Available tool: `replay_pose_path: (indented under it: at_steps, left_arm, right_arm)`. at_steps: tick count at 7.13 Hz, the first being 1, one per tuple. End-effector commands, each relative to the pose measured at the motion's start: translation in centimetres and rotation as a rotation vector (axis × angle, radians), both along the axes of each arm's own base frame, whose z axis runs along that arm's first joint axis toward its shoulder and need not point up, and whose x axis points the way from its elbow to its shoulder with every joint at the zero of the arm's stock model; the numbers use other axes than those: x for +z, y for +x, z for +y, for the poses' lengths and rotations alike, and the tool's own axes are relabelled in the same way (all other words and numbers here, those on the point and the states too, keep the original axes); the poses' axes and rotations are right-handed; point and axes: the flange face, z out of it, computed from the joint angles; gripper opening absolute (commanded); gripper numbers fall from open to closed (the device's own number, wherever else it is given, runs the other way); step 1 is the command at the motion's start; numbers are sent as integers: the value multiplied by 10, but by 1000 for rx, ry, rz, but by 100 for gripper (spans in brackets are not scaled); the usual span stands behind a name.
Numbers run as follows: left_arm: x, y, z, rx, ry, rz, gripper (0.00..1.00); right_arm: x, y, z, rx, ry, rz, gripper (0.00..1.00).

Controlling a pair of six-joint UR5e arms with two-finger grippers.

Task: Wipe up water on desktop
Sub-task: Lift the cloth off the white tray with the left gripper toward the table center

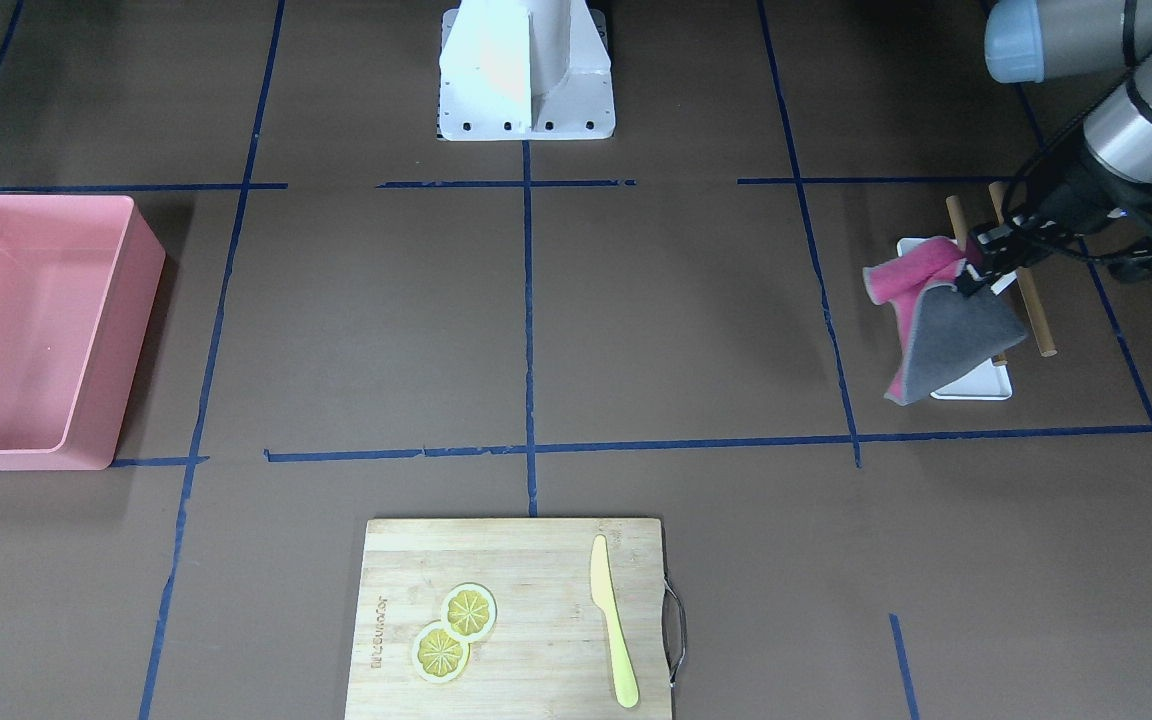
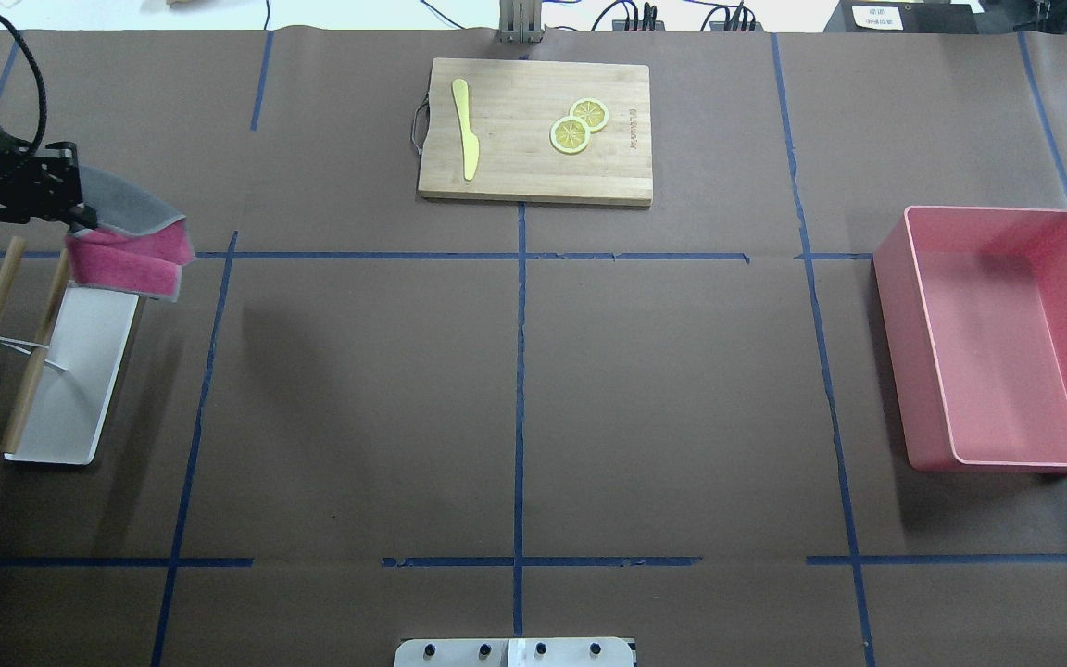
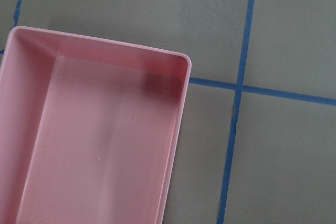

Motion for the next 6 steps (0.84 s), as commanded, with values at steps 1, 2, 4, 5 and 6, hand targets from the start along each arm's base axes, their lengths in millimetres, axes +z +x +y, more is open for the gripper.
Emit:
replay_pose_path:
  at_steps: [1, 2, 4, 5, 6]
  left_arm:
    - [-72, 55, 7, -62, -138, 92, 0]
    - [-99, 69, 9, -110, -228, 130, 0]
    - [-139, 106, 23, -106, -315, 176, 0]
    - [-161, 118, 28, -118, -362, 202, 0]
    - [-178, 125, 33, -125, -400, 223, 0]
  right_arm:
    - [-30, -38, -18, -85, 117, -4, 95]
    - [-56, -56, -28, -140, 276, -12, 96]
    - [-92, -70, -31, -156, 426, -37, 99]
    - [-126, -92, -38, -195, 496, -55, 99]
    - [-165, -124, -50, -248, 568, -86, 99]
